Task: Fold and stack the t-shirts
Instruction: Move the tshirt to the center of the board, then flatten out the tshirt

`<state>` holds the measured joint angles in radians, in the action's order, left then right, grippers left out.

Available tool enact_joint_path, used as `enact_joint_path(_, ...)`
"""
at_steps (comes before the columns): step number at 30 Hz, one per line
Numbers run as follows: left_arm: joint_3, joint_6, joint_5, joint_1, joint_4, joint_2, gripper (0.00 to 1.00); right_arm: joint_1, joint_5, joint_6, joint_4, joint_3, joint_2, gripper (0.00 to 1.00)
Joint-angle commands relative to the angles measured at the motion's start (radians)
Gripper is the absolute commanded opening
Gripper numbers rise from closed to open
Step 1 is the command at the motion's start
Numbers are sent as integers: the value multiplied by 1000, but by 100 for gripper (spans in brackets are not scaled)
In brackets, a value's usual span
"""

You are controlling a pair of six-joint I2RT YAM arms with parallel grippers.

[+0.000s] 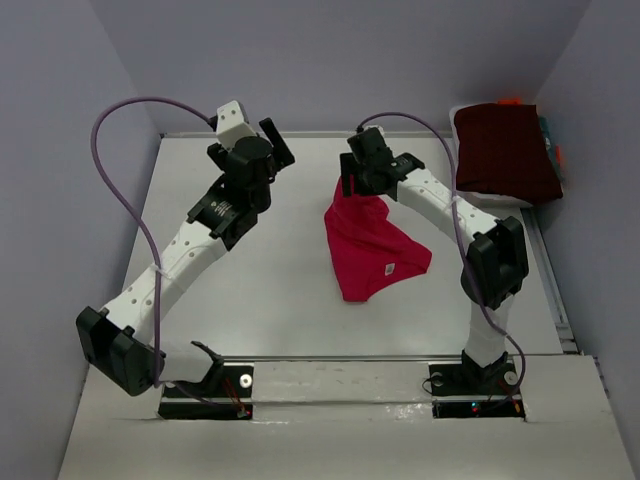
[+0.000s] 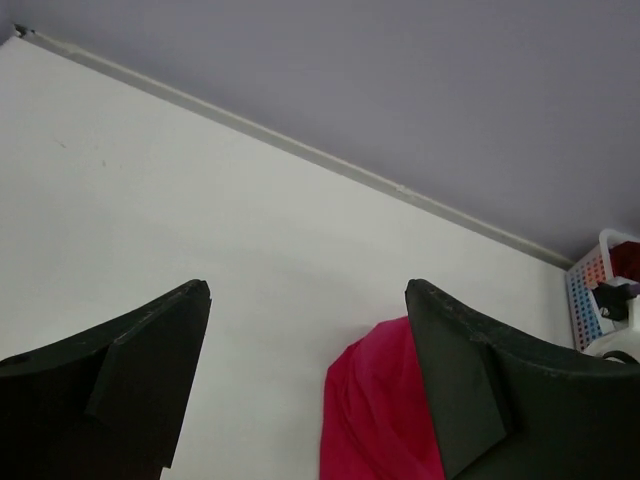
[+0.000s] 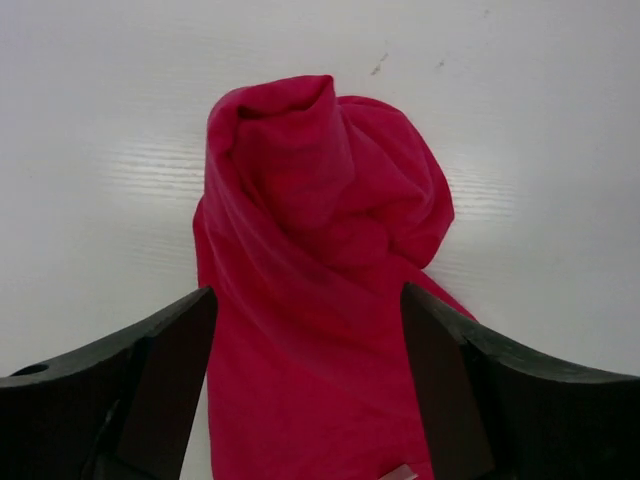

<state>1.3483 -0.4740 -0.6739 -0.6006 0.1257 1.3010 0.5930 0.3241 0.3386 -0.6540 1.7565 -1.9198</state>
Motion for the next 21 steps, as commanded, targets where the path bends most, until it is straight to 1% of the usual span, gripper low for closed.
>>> enact_joint_path(1,-79,-113,152,-5,3,26,90,-10,44,54,2,-18,79,87)
enact_joint_path(2,-104,-129,190,-5,2,35,90,-10,36,60,8,-44,100,88)
enact_joint_path(3,-127,-144,213,-37,-1,41,89,-10,11,69,17,-72,123,88)
enact_joint_path(5,-196,-173,231,-74,0,70,89,-10,-31,106,56,-142,203,87)
enact_joint_path(6,-213,-184,237,-103,5,86,89,-10,-80,118,72,-223,228,87)
enact_joint_path(8,-258,-213,276,-128,15,130,89,-10,-111,149,111,-303,281,84)
enact_joint_path(9,-276,-228,292,-157,22,156,88,-10,-99,172,117,-377,304,83)
enact_joint_path(11,-296,-232,293,-194,15,171,88,-10,-71,189,119,-473,320,83)
enact_joint_path(13,-305,-233,295,-235,15,188,88,-10,-71,220,122,-532,338,83)
enact_joint_path(15,-310,-242,310,-244,34,224,88,-10,-76,247,137,-596,373,81)
enact_joint_path(18,-351,-250,352,-255,16,239,88,-10,-80,319,171,-759,427,76)
enact_joint_path(21,-373,-252,367,-266,0,242,88,-10,-83,355,188,-842,464,73)
